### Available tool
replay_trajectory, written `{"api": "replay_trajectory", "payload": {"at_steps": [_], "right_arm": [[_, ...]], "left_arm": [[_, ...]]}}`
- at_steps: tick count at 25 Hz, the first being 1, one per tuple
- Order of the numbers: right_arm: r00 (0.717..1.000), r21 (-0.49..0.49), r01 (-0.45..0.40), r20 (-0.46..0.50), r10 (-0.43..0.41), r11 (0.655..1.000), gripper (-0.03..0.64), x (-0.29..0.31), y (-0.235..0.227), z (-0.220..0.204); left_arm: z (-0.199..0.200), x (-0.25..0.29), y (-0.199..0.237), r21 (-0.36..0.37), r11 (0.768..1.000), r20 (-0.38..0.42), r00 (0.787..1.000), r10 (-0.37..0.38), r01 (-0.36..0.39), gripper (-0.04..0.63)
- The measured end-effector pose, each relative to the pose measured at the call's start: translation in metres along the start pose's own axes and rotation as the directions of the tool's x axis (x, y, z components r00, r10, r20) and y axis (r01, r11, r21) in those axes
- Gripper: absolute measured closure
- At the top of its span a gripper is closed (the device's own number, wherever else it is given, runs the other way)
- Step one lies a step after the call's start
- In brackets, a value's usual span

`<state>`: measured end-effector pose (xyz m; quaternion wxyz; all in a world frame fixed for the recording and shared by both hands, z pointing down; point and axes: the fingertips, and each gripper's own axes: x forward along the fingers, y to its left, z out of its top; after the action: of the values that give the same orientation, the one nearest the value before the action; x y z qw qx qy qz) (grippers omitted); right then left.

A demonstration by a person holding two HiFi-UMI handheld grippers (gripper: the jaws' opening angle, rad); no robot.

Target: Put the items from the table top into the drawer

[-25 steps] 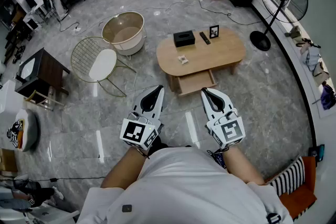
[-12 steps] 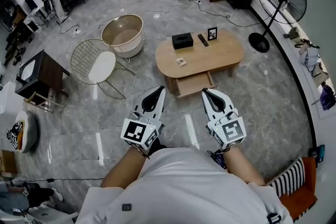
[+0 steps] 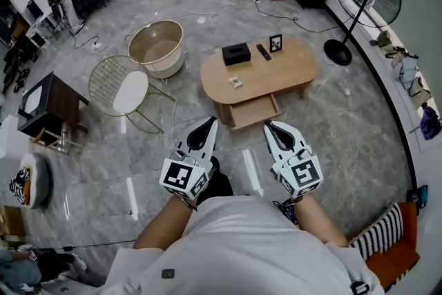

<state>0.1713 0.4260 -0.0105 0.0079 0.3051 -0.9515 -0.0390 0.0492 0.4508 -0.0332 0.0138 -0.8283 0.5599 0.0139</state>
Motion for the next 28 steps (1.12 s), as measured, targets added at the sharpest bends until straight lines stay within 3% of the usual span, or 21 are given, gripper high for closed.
{"api": "replay_trajectory", "payload": {"at_steps": [12,28], "right_arm": [[0.999,0.011,0.009,-0.041,-0.008,1.0,0.591,0.095,-0.032,-0.015],[0.991,0.023,0.048,-0.123,-0.044,0.999,0.589,0.31,-0.068,-0.036]], "left_arm": [[-0.011,0.063,0.079,-0.013,0.998,-0.012,0.998,-0.063,0.063,0.586],[-0.023,0.14,0.278,-0.043,0.992,-0.026,0.992,-0.121,0.12,0.586]]}}
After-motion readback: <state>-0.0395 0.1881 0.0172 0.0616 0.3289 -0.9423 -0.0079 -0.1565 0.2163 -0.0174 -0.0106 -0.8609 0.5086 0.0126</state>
